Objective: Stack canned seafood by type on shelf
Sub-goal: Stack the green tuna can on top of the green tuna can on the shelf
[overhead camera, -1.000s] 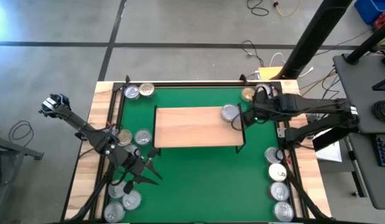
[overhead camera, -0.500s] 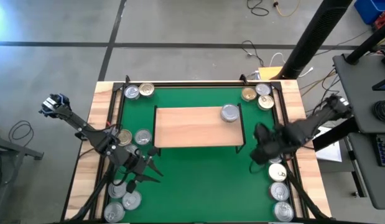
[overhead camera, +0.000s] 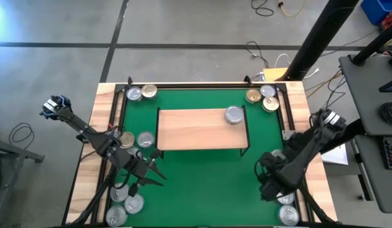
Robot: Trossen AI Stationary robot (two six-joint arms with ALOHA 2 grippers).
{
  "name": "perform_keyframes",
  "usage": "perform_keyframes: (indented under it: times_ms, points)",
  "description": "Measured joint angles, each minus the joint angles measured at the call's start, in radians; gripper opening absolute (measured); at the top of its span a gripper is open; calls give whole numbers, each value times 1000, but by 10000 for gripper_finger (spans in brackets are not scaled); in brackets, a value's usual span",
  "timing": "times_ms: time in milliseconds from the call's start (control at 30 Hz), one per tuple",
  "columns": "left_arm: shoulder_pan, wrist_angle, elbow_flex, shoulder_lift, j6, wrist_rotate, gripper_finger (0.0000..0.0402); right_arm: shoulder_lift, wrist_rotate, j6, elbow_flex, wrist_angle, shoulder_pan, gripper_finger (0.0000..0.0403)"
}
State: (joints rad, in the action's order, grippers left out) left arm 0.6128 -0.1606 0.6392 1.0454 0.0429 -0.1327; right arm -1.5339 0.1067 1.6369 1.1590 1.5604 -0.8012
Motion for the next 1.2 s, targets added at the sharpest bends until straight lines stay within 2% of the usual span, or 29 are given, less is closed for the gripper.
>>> perform_keyframes:
  times_ms: [233, 367, 467, 633, 800, 1067, 1200]
  points:
    - [1, -20, 1, 0, 0, 0, 91, -47, -161, 137, -168, -56, 0, 10]
    - [1, -30, 1, 0, 0, 0, 91, -45, -153, 213, -254, -142, 1, 12]
    - [1, -43, 2, 0, 0, 0, 91, -52, -151, 276, -302, -138, 3, 12]
    - [1, -53, 2, 0, 0, -11, 91, -53, -132, 318, -370, -215, 3, 13]
    - [1, -59, 2, 0, 0, -15, 91, -52, -81, 279, -366, -272, 3, 13]
    - [2, -68, -4, 0, -3, -15, 91, -53, 8, 201, -195, -364, 1, 13]
    - [2, -111, -23, 24, -7, -15, 91, -54, 82, 180, -142, -467, 1, 13]
